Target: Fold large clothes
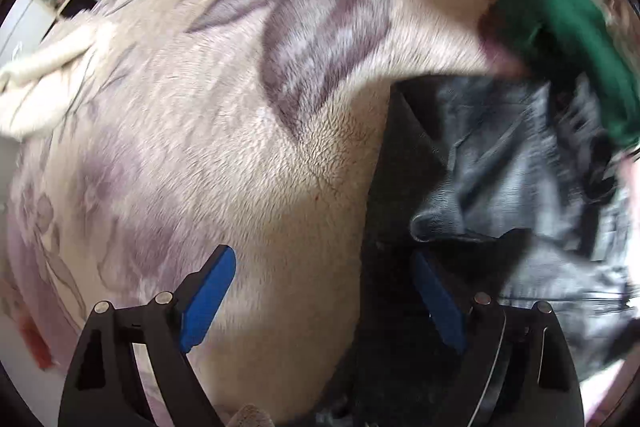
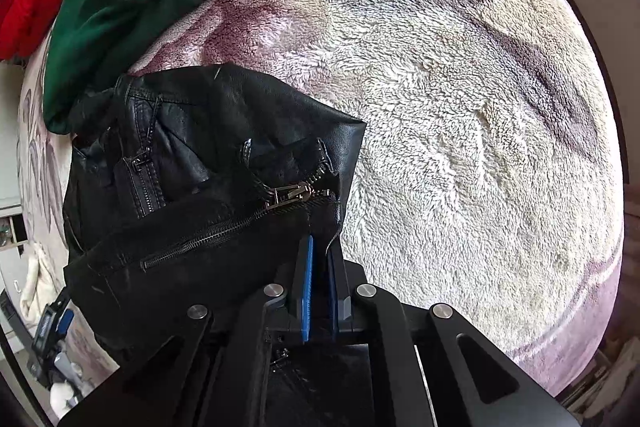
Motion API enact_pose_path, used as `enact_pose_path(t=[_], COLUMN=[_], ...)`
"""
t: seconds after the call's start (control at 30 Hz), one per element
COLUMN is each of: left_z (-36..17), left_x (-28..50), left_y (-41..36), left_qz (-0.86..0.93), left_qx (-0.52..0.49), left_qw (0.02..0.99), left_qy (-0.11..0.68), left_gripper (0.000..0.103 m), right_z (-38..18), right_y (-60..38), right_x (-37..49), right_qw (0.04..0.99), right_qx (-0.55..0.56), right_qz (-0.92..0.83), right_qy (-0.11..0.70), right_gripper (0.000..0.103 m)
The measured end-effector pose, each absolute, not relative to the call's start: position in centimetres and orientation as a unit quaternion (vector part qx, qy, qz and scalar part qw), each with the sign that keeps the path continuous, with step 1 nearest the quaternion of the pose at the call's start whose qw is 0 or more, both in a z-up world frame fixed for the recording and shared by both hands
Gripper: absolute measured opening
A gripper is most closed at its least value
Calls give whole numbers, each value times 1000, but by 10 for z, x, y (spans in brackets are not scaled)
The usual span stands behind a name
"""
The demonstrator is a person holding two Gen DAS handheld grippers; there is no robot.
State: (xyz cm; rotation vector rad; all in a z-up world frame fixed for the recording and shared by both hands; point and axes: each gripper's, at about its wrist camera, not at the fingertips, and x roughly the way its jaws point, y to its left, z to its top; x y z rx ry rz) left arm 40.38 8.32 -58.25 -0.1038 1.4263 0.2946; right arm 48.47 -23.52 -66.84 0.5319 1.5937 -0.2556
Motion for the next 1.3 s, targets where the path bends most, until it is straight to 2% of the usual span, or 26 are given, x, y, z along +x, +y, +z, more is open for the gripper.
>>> enact_pose_path(t=[0.03, 0.07, 0.13, 0.2, 0.37, 0.4, 0.43, 0.5, 0.57, 0.6, 0.87, 0.97, 1.07, 1.13, 1.17, 1.2, 1.3], left_z=[-593, -602, -604, -601, -584, -584, -584, -588, -588, -584, -577, -561, -545, -537, -532, -527, -516], left_x=[409, 413, 414, 410, 401, 403, 407, 416, 423, 424, 421, 417, 421, 421, 421, 425, 419], left_y=[86, 94, 111, 120, 135, 135, 133, 125, 118, 115, 158, 170, 156, 131, 121, 109, 78], left_qz=[136, 137, 135, 139, 110, 98, 81, 65, 48, 48, 75, 84, 63, 50, 40, 28, -4], left_qx=[-43, -54, -85, -93, -176, -186, -190, -178, -163, -155, -226, -240, -211, -170, -157, -154, -128], left_qw=[738, 733, 733, 732, 744, 745, 748, 750, 760, 766, 760, 760, 759, 763, 765, 769, 778], left_qy=[659, 664, 662, 661, 635, 633, 631, 634, 627, 622, 605, 598, 613, 622, 623, 620, 616], left_gripper=[93, 103, 103, 103, 100, 97, 90, 35, 9, 4, 2, 2, 9, 33, 70, 91, 91], right_z=[-664, -660, -648, -633, -624, -626, -630, -643, -659, -667, -667, -679, -683, -676, -673, -668, -653], right_y=[-237, -237, -239, -235, -234, -236, -235, -234, -228, -227, -230, -234, -232, -229, -227, -226, -224], right_x=[486, 486, 488, 496, 504, 501, 502, 504, 507, 509, 513, 512, 510, 508, 507, 506, 504], right_qw=[660, 662, 669, 677, 691, 690, 689, 683, 668, 665, 672, 658, 667, 681, 683, 687, 694], right_qx=[241, 248, 247, 242, 245, 245, 245, 252, 245, 239, 240, 243, 231, 224, 219, 211, 213], right_qz=[-114, -115, -114, -108, -89, -87, -86, -68, -65, -66, -71, -65, -60, -63, -65, -72, -76], right_qy=[702, 698, 692, 686, 674, 675, 676, 682, 699, 705, 697, 709, 706, 695, 694, 692, 683], right_gripper=[13, 16, 35, 43, 47, 47, 47, 47, 47, 47, 47, 47, 46, 16, 16, 16, 16])
